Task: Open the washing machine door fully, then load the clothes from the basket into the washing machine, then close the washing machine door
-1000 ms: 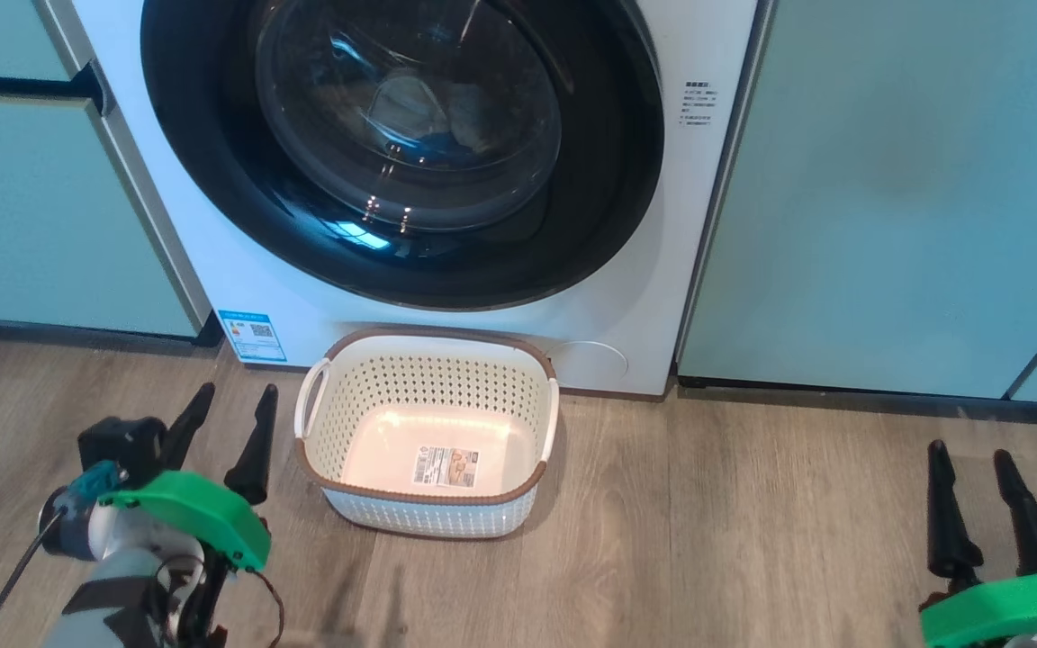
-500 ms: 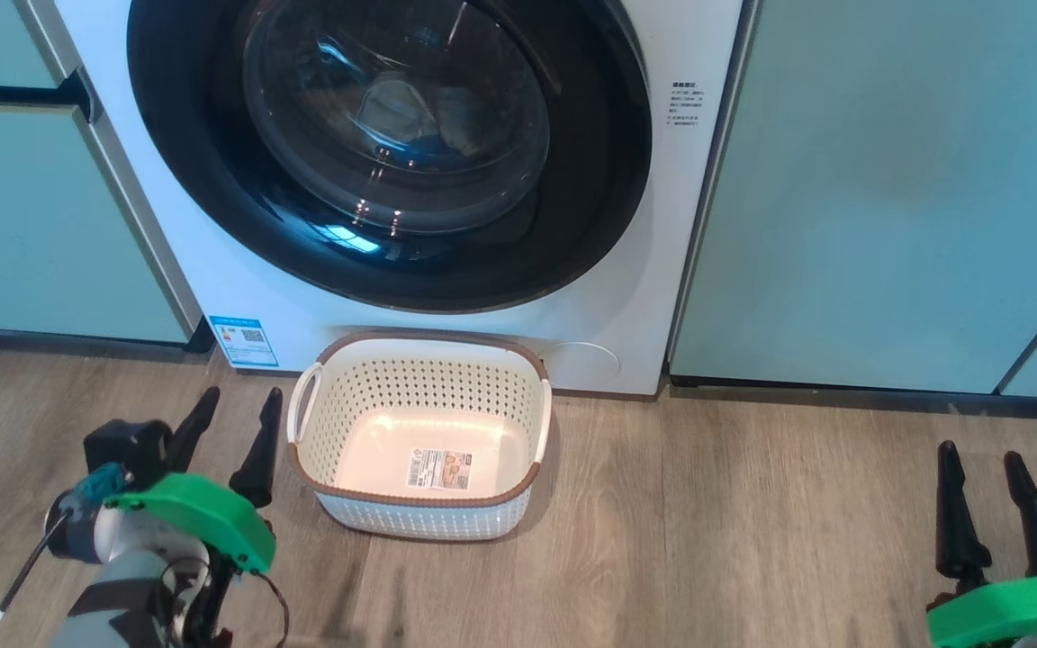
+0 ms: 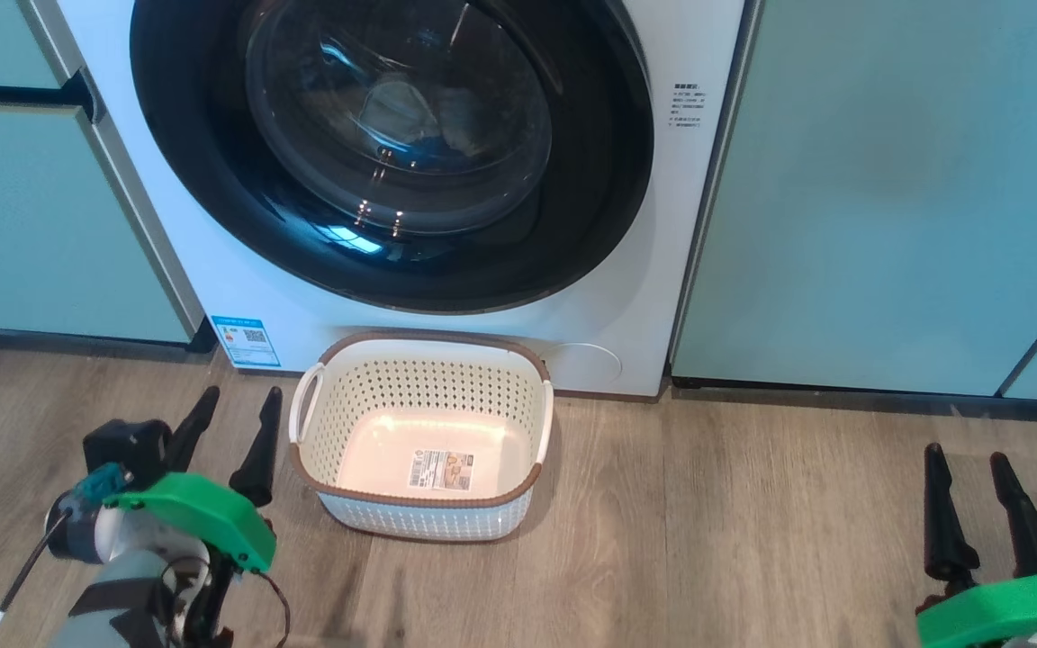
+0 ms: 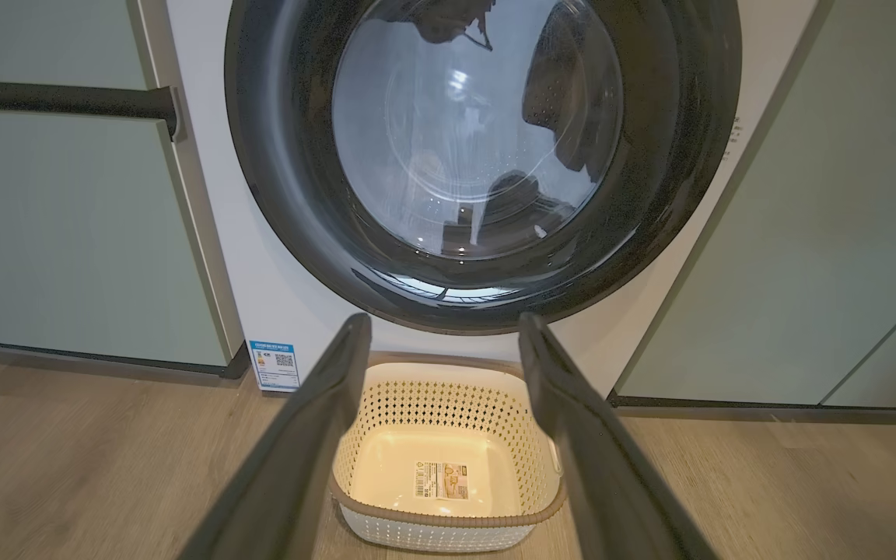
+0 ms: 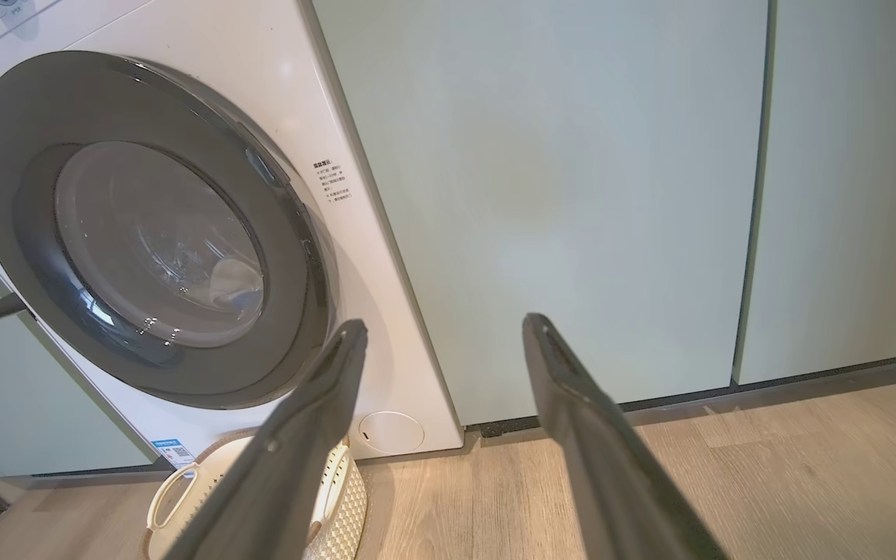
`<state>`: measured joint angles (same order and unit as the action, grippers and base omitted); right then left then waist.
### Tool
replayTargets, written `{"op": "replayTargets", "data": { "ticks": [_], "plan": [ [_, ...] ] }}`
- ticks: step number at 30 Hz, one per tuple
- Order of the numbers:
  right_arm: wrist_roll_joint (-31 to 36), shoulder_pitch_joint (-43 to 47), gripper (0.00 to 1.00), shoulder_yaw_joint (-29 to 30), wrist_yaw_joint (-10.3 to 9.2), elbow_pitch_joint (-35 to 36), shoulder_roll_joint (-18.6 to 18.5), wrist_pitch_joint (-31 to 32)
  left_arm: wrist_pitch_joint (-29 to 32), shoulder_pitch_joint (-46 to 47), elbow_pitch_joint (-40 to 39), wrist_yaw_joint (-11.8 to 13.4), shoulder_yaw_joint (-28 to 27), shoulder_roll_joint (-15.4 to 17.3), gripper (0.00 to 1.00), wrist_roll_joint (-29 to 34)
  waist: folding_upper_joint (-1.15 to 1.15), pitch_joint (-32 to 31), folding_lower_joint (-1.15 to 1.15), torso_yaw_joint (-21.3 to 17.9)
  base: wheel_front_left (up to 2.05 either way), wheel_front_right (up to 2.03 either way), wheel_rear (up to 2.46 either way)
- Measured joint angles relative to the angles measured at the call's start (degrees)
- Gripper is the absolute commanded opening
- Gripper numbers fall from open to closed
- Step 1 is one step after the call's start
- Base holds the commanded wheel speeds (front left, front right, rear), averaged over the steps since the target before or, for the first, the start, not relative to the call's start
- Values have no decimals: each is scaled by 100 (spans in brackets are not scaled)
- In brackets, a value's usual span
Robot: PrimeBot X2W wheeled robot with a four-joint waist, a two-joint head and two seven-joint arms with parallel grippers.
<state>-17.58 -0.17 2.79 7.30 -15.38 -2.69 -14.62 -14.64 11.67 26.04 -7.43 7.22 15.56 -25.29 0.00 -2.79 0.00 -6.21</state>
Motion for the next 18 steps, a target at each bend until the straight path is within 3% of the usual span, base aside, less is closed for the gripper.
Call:
{"op": "replayTargets", "data": {
  "ticks": [18],
  "plan": [
    [0, 0, 100, -12, 0, 5, 0, 0, 0, 0, 8, 0, -9, 2, 100, -53, 0, 23, 0, 72, 0, 0, 0]
  ]
}}
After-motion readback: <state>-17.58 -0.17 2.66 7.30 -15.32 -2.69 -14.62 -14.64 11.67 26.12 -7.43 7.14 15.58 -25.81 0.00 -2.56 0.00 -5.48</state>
